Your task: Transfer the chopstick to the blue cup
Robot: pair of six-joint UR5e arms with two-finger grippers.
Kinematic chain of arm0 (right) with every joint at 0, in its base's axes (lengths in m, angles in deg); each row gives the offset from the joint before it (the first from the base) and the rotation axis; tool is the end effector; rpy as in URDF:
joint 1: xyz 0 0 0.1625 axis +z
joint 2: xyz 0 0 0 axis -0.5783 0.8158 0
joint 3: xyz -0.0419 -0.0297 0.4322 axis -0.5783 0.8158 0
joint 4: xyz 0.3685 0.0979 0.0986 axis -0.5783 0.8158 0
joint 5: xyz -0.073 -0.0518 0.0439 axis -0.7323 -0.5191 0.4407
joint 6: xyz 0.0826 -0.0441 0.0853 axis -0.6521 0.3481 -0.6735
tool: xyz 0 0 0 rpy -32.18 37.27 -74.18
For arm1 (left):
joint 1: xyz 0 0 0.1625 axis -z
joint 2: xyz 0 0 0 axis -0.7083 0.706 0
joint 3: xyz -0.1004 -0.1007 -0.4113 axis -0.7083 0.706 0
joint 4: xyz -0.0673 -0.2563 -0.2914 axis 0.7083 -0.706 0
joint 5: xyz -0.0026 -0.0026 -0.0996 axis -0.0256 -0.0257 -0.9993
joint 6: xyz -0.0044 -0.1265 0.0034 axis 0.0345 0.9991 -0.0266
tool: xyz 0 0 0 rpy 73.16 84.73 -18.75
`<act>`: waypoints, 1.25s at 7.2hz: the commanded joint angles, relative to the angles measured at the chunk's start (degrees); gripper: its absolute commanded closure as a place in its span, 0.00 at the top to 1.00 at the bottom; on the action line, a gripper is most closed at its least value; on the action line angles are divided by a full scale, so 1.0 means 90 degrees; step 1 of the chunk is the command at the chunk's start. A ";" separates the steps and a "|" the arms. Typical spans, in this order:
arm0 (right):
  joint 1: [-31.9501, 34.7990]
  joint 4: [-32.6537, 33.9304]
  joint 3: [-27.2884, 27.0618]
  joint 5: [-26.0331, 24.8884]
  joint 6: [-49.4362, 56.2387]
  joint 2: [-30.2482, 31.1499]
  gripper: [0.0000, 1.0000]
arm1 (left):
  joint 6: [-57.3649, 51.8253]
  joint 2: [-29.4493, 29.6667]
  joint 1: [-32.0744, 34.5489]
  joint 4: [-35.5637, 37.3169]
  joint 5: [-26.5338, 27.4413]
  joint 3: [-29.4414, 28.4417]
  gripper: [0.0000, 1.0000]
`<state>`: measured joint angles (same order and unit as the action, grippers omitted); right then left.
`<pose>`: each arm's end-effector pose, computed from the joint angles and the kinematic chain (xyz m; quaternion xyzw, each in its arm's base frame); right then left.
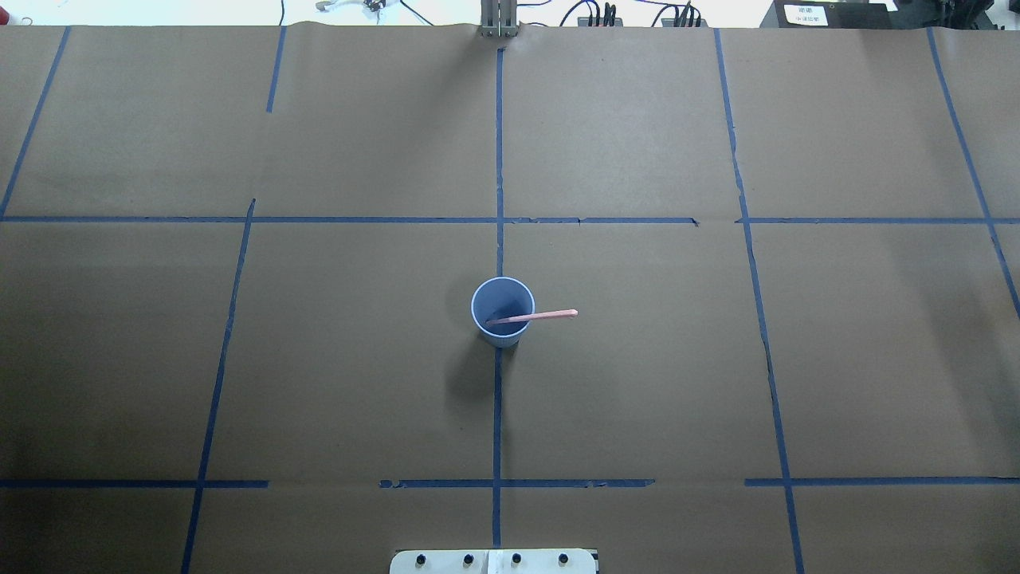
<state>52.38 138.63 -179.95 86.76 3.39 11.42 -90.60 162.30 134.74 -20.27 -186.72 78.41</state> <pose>0.0255 -0.4412 0.6530 0.0284 -0.3857 -0.0453 0.9211 -0.0339 -0.4658 0.6338 -0.0304 0.4214 0.0332 0.9058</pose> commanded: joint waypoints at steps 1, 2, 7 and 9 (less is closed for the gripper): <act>0.0000 -0.0014 -0.0127 -0.0002 0.0018 0.0138 1.00 | 0.0754 -0.0005 0.0001 -0.0262 0.0046 -0.0023 1.00; 0.0000 -0.0014 -0.0147 -0.0002 0.0019 0.0129 1.00 | 0.0736 -0.0044 0.0001 -0.0574 0.0046 -0.0034 1.00; 0.0000 -0.0014 -0.0137 0.0007 0.0019 0.0138 1.00 | 0.0736 -0.0454 0.0001 -0.1387 0.0720 -0.0024 1.00; 0.0000 -0.0014 -0.0108 0.0007 -0.0011 0.0138 1.00 | 0.0774 -0.0474 -0.0009 -0.1310 0.0739 -0.0024 1.00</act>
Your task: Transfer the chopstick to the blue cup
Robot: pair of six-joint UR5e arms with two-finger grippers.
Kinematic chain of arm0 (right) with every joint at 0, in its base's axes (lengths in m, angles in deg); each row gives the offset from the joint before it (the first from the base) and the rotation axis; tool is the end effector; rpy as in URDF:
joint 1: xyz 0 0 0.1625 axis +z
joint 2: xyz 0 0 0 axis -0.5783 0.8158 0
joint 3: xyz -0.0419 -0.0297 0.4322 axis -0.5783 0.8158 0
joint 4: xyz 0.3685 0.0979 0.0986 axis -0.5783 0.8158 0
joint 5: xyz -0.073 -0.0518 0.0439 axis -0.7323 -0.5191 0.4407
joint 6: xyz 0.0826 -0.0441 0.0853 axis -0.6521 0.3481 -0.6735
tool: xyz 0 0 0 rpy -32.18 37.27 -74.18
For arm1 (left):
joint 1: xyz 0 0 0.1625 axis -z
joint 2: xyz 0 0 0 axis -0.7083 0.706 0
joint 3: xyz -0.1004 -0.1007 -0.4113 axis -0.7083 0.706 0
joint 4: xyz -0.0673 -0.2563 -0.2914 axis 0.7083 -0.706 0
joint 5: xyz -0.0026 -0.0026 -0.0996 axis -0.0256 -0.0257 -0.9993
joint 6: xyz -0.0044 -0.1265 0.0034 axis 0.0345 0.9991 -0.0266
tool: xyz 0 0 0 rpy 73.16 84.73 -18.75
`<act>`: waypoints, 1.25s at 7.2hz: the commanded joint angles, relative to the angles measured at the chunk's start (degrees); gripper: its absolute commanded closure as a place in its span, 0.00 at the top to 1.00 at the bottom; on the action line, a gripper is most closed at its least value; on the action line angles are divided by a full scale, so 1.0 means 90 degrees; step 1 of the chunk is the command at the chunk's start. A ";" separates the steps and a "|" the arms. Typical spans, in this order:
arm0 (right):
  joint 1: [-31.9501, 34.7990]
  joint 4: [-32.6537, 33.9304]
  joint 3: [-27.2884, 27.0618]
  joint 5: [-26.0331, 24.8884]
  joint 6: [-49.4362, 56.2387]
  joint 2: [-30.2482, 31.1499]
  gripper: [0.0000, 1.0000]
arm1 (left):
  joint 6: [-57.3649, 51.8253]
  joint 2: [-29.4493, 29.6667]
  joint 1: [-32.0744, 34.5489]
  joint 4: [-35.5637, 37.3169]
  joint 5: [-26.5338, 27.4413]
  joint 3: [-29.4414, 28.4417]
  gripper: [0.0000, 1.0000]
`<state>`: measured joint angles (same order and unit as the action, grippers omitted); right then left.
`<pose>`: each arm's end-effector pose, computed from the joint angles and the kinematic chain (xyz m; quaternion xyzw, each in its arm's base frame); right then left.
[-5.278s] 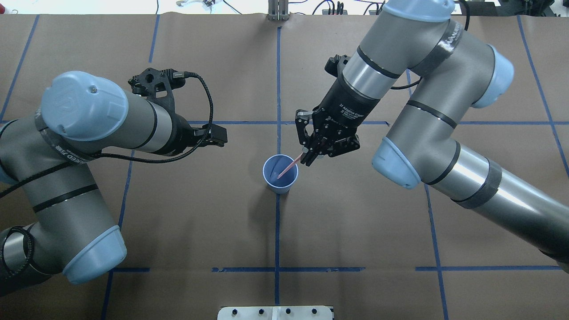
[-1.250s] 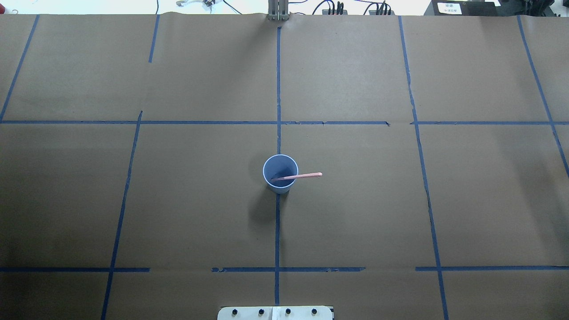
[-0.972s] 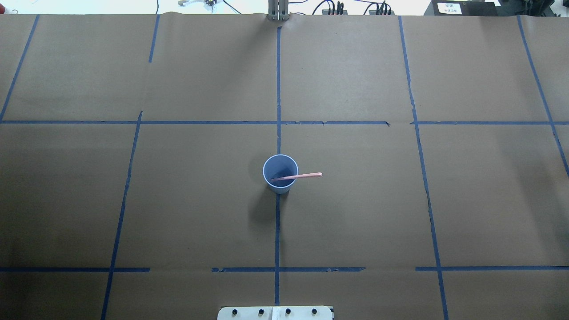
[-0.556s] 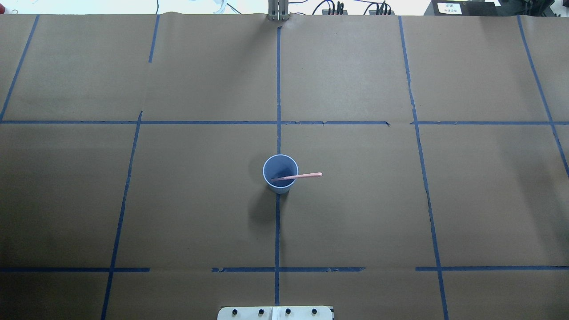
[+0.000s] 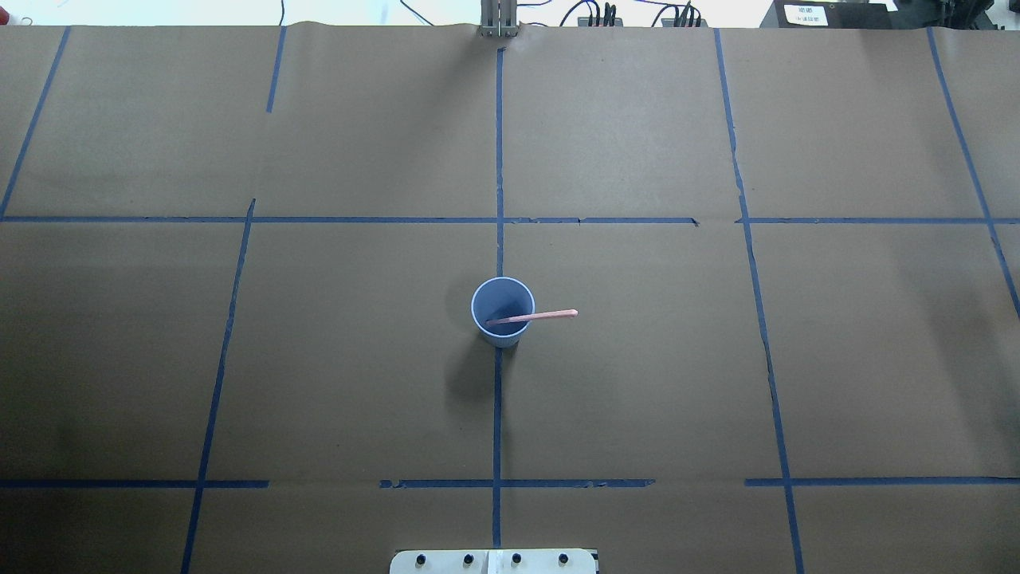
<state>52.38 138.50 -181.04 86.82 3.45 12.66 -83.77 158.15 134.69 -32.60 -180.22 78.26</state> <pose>0.0258 -0.4318 0.6530 0.0284 -0.3862 -0.0457 0.9209 -0.0435 -0.4501 0.6581 0.0083 0.3676 0.0086 0.9299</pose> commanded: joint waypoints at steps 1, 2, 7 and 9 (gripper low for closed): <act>-0.0009 0.0000 0.0024 0.0000 -0.0018 0.0000 1.00 | 0.0006 0.0007 -0.0014 0.0158 0.0007 0.0012 1.00; -0.0010 0.0000 0.0024 0.0000 -0.0018 0.0000 1.00 | -0.0110 0.0085 -0.0014 0.0604 0.0007 0.0099 1.00; -0.0009 0.0000 0.0004 0.0010 -0.0067 0.0000 1.00 | -0.0414 0.0066 -0.0043 0.0677 0.0046 0.0109 1.00; 0.0000 0.0000 -0.0006 0.0039 -0.0086 -0.0010 1.00 | -0.0414 0.0066 -0.0053 0.0687 0.0027 0.0119 1.00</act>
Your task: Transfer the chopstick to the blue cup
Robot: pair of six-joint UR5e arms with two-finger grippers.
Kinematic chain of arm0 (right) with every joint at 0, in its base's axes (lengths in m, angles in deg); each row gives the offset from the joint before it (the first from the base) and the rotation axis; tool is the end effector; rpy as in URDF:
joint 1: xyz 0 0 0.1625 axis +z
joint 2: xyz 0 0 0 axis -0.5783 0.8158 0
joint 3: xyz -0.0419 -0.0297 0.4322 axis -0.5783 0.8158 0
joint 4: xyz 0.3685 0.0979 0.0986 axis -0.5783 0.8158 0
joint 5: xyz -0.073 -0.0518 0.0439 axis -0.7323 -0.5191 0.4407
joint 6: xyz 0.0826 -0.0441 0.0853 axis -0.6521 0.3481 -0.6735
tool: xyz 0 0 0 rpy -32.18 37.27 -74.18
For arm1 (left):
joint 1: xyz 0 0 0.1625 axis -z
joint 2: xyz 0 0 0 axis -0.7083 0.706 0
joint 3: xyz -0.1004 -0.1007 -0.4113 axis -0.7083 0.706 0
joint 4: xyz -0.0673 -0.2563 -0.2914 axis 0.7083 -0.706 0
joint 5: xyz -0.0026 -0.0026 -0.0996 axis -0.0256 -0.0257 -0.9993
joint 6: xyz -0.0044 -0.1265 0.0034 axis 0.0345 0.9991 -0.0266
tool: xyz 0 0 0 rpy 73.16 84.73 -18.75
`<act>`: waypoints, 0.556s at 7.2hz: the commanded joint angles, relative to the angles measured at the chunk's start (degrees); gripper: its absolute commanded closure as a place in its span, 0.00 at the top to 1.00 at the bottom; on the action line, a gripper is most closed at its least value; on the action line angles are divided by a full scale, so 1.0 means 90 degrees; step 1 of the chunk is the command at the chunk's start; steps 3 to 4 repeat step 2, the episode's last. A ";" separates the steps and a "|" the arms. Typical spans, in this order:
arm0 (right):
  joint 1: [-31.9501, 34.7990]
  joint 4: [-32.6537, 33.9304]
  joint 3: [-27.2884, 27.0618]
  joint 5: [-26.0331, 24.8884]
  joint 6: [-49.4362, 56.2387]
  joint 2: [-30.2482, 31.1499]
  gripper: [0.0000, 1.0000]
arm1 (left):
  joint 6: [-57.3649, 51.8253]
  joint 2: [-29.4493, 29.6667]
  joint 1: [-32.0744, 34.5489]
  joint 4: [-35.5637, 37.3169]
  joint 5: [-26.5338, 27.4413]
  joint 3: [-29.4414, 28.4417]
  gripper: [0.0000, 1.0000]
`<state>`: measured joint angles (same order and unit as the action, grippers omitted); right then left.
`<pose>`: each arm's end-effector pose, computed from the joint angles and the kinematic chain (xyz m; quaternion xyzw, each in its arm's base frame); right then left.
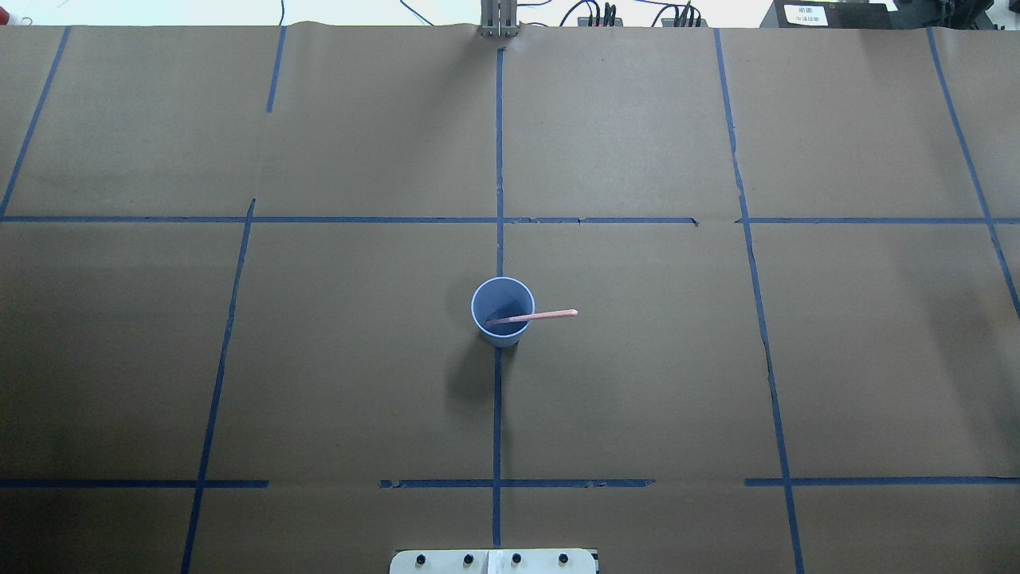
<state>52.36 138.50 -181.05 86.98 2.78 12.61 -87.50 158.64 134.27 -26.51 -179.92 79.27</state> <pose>0.0254 -0.4322 0.6523 0.0265 -0.3876 -0.0407 0.9205 -0.0408 -0.4456 0.6568 -0.0184 0.3656 0.0277 0.9302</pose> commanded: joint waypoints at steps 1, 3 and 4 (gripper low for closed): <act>-0.0007 0.0000 -0.0005 0.0041 -0.0012 -0.0004 1.00 | 0.0000 0.0011 -0.0006 0.0010 0.0003 0.0007 1.00; -0.0007 0.0000 -0.0005 0.0041 -0.0012 -0.0004 1.00 | 0.0000 0.0011 -0.0006 0.0010 0.0003 0.0026 1.00; -0.0007 0.0000 -0.0005 0.0041 -0.0012 -0.0004 1.00 | 0.0000 0.0011 -0.0006 0.0010 0.0003 0.0026 1.00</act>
